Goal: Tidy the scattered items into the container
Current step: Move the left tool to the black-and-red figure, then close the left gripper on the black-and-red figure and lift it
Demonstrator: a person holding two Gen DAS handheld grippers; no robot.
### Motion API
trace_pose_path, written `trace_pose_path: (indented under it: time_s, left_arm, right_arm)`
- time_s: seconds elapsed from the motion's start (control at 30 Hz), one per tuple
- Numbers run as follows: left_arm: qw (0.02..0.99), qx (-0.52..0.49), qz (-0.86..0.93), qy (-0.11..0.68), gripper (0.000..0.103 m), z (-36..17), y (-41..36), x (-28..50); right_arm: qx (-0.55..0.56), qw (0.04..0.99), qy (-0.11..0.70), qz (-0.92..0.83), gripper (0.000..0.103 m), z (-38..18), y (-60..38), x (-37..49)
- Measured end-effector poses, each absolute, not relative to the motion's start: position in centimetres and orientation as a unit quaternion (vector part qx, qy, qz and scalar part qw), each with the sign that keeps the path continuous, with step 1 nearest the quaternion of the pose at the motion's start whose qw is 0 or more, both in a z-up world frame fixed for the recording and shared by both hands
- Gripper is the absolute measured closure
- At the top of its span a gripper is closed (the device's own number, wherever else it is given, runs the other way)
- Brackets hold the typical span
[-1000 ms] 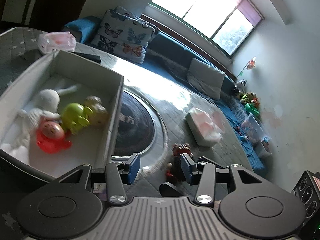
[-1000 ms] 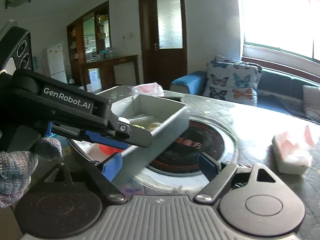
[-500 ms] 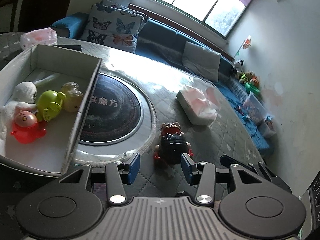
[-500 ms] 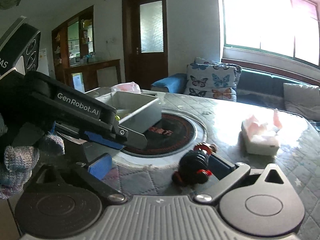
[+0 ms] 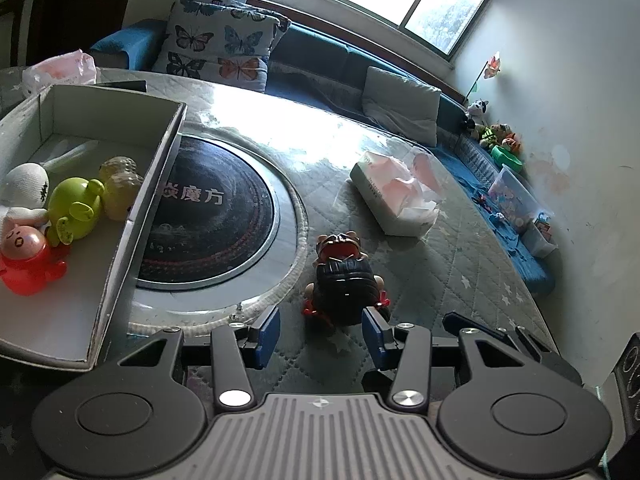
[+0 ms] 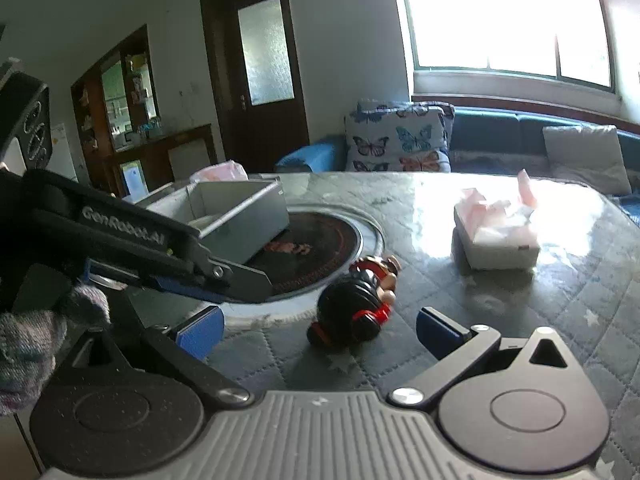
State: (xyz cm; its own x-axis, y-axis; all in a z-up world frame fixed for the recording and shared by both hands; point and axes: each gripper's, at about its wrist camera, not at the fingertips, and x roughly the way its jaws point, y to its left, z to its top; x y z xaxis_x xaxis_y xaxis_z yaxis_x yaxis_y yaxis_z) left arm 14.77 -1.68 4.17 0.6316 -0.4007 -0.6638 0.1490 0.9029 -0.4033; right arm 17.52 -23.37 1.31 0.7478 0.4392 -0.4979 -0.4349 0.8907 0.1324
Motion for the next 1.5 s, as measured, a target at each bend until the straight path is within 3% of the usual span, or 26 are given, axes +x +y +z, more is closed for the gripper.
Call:
trace_pose_path:
  time_s: [0.5, 1.17, 1.5]
  left_arm:
    - [0.873, -0.182, -0.195, 0.408, 0.055, 4.2, -2.6, 18.0]
    - [0.845, -0.180, -0.210, 0.458, 0.055, 3.0, -4.5, 23.5]
    - [0.832, -0.181, -0.198, 0.485, 0.055, 1.6, -4.3, 24.9]
  right_arm:
    - [0.005, 0.930, 0.295, 0.220, 0.001, -0.1, -23.6, 20.2]
    - [0.054, 0.909, 0.330, 0.250, 0.023, -1.6, -23.1, 24.9]
    - [0.061, 0.900, 0.347, 0.256, 0.027, -2.3, -23.1, 26.4]
